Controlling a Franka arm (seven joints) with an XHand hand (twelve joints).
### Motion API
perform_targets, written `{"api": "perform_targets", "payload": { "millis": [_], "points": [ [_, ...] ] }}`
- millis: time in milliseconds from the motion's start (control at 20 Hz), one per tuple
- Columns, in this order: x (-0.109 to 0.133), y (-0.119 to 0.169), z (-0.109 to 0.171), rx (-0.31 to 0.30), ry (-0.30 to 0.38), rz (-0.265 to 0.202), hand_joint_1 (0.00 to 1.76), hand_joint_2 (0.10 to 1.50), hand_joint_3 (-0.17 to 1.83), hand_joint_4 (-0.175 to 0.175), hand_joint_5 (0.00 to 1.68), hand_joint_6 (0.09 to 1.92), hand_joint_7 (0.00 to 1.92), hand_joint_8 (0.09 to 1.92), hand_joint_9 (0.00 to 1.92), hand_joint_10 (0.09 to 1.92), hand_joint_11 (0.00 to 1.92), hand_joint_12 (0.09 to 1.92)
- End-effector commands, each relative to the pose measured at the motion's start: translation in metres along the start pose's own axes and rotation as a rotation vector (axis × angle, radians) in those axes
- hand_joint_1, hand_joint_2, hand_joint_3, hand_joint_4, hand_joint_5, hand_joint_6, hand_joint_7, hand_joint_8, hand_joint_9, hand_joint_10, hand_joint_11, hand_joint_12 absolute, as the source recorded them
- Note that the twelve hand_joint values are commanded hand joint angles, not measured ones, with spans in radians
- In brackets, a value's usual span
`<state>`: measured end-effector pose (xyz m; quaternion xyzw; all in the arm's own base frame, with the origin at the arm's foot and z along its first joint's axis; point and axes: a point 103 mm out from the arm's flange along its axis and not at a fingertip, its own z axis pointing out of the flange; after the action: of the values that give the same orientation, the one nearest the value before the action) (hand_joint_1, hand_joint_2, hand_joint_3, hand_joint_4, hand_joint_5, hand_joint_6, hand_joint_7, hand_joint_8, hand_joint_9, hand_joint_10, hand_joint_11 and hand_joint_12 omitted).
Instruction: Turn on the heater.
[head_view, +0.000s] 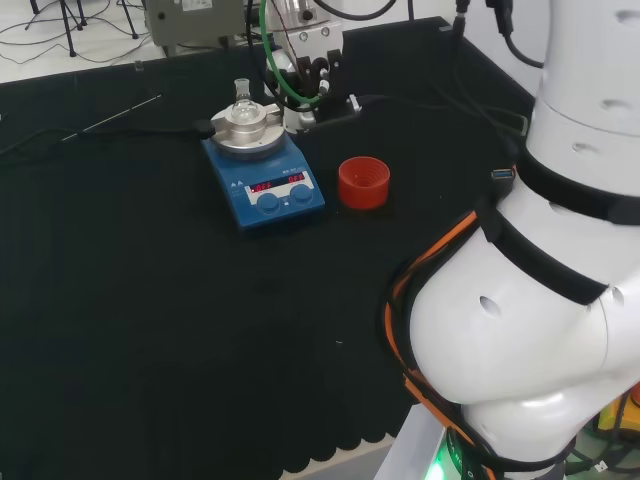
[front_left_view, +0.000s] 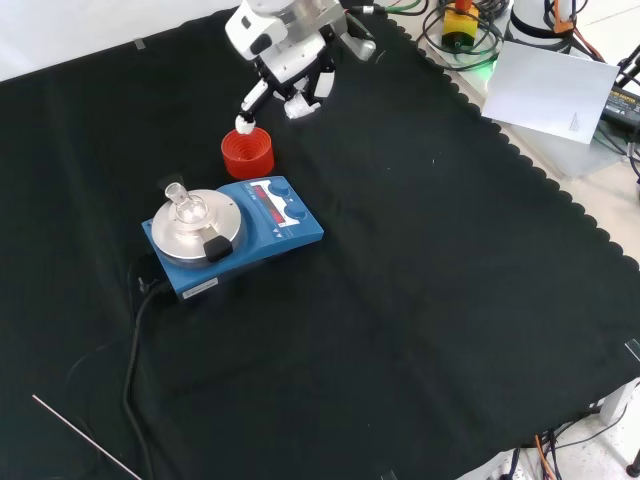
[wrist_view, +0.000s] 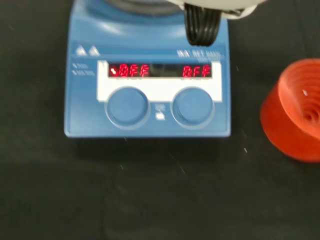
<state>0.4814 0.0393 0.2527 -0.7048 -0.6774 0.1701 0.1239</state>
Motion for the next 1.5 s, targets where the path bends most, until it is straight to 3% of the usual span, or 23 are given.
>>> {"api": "perform_targets", "payload": {
  "millis": [50, 450, 1500],
  "points": [
    [-0.011, 0.010, 0.030, 0.256, -0.038, 0.043, 1.42, 0.74, 0.94, -0.073, 0.26, 0.25, 1.83, 1.85, 1.92, 1.74, 1.92, 1.69],
    [-0.007, 0.011, 0.042, 0.293, -0.045, 0.032, 1.42, 0.74, 0.95, -0.057, 0.24, 0.12, 1.81, 1.86, 1.92, 1.72, 1.92, 1.67],
    [0.025, -0.015, 0.065, 0.352, -0.111, -0.035, 1.41, 0.74, 0.95, -0.050, 0.25, 0.09, 1.80, 1.86, 1.92, 1.71, 1.92, 1.64]
  ]
}}
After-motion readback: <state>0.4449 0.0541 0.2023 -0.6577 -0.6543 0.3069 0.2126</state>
